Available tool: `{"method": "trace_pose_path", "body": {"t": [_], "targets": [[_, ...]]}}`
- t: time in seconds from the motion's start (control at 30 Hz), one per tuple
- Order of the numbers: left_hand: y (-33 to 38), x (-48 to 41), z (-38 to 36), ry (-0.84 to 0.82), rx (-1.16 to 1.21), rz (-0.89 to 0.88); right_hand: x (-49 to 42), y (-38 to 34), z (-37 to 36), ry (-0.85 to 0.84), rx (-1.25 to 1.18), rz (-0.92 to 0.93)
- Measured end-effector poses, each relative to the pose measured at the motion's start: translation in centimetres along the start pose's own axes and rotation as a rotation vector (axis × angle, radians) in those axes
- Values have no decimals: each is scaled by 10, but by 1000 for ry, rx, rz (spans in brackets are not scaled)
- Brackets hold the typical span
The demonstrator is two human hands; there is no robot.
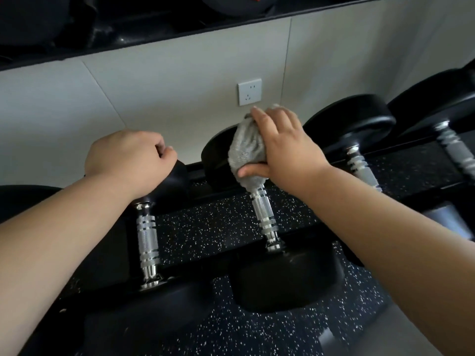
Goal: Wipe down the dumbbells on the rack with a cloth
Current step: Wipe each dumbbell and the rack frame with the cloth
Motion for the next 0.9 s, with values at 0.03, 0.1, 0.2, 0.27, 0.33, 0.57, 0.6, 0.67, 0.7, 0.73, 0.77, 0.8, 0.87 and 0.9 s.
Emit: {"method": "trace_pose_path", "body": {"t": [0.03, 0.1, 0.2, 0.27, 0.33, 0.57, 0.6, 0.67, 0.7, 0.73, 0.77, 0.8, 0.87, 0.9], "targets": [[1, 0, 0, -1, -4, -3, -3, 1, 1, -20, 2, 12], [2, 0, 1, 5, -8, -12, -3, 14, 2, -90, -53, -41], [4, 3, 2, 24, -5, -29, 7, 33, -4, -151, -122, -153], [6, 5, 3, 47, -7, -53, 13, 38, -9, -162, -101, -198], [10, 7, 4, 72, -20, -90, 16, 44, -11, -187, -44, -272], [13, 8, 5, 88, -46, -114, 49, 27, -9, -438, -7, -268], [13, 7, 5, 82, -43, -105, 53, 17, -13, -514, 3, -247], [13, 7, 6, 69, -37, -92, 57, -5, -28, -649, 20, -187], [13, 7, 6, 66, -35, -87, 58, -16, -38, -712, 42, -152], [12, 7, 6, 67, -30, -82, 59, -25, -48, -763, 59, -138], [12, 7, 6, 71, -23, -80, 60, -31, -59, -807, 43, -140], [10, 6, 6, 78, -18, -81, 62, -34, -66, -833, 10, -157], [9, 5, 6, 90, -16, -83, 65, -36, -73, -865, -21, -153], [9, 5, 6, 93, -16, -85, 68, -32, -75, -878, -55, -162]]}}
Point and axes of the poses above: each hand's wrist, its own x-axis away from the middle knuckle, its own z-axis out of the back of the hand, y = z × x, the point moved 9 cm from there along -x, towards the middle knuckle, and after that the axes turned 10 degrees about -y, right-handed, at the moved point
